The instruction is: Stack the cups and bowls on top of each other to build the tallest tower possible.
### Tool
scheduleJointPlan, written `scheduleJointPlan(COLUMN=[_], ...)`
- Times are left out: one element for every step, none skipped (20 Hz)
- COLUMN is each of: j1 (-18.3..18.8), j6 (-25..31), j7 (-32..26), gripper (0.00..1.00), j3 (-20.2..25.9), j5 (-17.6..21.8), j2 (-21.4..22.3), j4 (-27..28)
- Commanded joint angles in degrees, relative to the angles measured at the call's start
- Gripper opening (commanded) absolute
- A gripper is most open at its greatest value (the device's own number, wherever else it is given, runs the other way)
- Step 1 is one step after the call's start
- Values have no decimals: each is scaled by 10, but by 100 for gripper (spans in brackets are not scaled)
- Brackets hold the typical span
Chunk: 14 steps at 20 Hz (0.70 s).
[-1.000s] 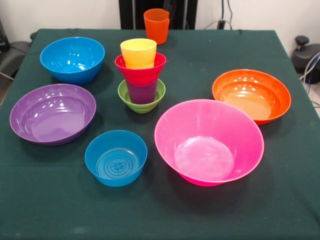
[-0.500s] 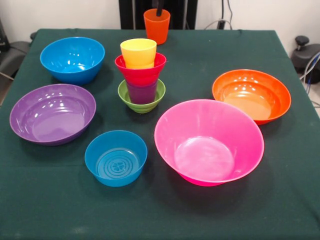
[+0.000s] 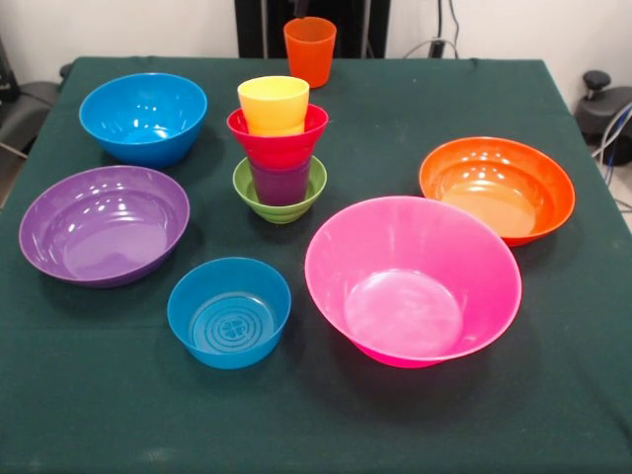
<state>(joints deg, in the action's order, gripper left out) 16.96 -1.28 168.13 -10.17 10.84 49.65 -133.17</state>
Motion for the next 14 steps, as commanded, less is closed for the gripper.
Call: scheduleJointPlan(j1=[-15, -12, -10, -9, -9, -13, -18, -20, -21, -23, -24, -26, -21, -21], j6=[29, 27, 23, 25, 27, 33, 41, 45, 46, 47, 47, 49, 50, 54], j7=[-4, -4, -7, -8, -10, -9, -10, -9, -8, -8, -7, -8, -10, -12], gripper=[100, 100, 100, 100, 100, 100, 100, 100, 100, 100, 100, 100, 100, 100], j3=[43, 43, 44, 44, 44, 43, 40, 41, 41, 41, 41, 40, 42, 41], j5=[13, 14, 17, 16, 16, 12, 8, 5, 3, 2, 0, -1, -1, -2], j2=[-39, -44, -52, -55, -58, -58, -57, -58, -60, -63, -66, -68, -74, -76], j4=[19, 22, 26, 30, 34, 37, 42, 45, 48, 51, 55, 59, 65, 70])
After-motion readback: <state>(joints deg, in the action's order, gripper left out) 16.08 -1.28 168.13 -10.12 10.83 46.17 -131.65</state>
